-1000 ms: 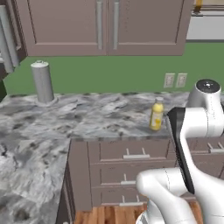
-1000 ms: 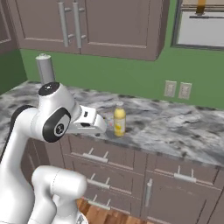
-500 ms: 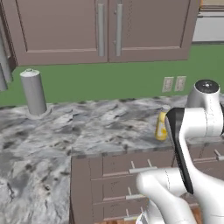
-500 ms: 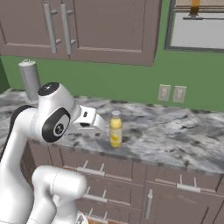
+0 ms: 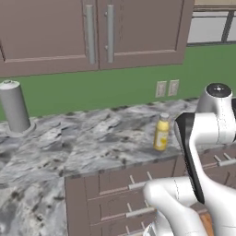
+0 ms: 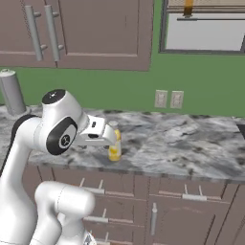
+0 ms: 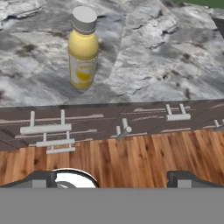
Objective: There is a wine glass and glass cup on the dining counter. Place the wine bottle next to the wine glass and the juice bottle next to the glass cup.
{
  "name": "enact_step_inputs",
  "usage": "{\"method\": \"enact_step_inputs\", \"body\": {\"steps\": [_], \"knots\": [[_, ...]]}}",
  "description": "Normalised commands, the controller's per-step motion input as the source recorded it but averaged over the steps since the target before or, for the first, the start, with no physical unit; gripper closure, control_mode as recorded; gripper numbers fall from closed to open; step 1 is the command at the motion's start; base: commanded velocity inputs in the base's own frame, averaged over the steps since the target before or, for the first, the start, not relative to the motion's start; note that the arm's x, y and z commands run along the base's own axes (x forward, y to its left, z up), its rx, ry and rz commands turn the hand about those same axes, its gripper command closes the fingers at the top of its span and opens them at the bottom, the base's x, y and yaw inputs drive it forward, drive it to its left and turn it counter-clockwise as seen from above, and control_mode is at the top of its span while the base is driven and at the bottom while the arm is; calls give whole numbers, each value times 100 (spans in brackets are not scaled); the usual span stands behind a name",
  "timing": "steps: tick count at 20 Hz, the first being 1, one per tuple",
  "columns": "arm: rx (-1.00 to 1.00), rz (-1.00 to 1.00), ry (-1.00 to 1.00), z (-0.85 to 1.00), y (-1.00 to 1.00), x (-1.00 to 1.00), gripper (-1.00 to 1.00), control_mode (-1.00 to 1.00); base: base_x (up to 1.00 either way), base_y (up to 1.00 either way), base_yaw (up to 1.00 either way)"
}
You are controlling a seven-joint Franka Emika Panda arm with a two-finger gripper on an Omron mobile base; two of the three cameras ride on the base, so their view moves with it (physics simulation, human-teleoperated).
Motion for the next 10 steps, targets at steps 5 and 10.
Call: {"method": "enact_step_inputs", "body": {"steps": [5, 10], "knots": [[0, 0, 0, 0, 0, 0, -100, 100, 39, 28, -16], [0, 0, 0, 0, 0, 0, -100, 100, 40, 25, -12]]}}
